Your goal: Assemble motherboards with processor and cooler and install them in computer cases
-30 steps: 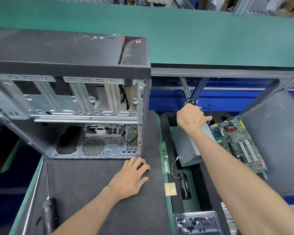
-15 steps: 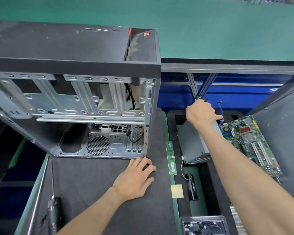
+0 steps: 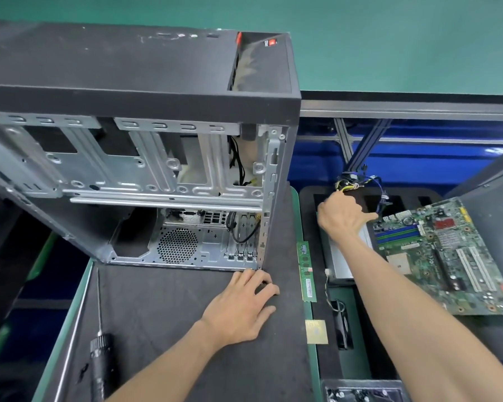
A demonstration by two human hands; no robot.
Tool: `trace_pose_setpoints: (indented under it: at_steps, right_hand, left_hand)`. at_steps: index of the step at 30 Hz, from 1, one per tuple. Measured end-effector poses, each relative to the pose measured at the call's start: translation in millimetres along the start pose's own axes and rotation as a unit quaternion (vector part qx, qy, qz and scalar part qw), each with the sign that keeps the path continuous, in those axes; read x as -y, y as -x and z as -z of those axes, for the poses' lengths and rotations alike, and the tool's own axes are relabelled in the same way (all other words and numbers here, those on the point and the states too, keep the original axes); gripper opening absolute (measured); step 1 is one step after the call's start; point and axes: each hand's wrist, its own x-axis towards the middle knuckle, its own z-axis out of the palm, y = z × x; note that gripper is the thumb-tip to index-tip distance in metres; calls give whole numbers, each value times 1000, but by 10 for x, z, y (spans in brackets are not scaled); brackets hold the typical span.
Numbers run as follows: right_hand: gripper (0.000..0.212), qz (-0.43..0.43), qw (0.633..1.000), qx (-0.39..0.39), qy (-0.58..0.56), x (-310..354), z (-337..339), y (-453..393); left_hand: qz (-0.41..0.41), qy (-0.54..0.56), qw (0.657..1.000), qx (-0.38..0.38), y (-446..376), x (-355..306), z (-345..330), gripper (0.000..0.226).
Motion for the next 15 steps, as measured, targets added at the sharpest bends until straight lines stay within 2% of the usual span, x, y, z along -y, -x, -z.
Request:
trace_pose_setpoints:
  at_steps: [4, 7, 9, 12, 15]
  right_hand:
    - [17, 32, 999, -1, 4, -12, -45, -56]
    - [44, 60, 998, 25, -6, -202, -80, -81]
    - [53, 116, 993, -2, 18, -340, -128, 2]
    - [44, 191, 980, -54, -8, -456, -164, 171]
    - [35, 237, 970, -53, -30, -554, -154, 310]
  left_hand:
    - [-4, -2, 1000, -3, 4, 19, -38, 27]
    - [0, 1, 1000, -2, 10, 11, -39, 27]
    - [2, 1, 1000, -2, 12, 3, -41, 26]
    - [3, -4, 1000, -3, 18, 12, -51, 25]
    - [7, 0, 1000, 0, 19, 22, -51, 24]
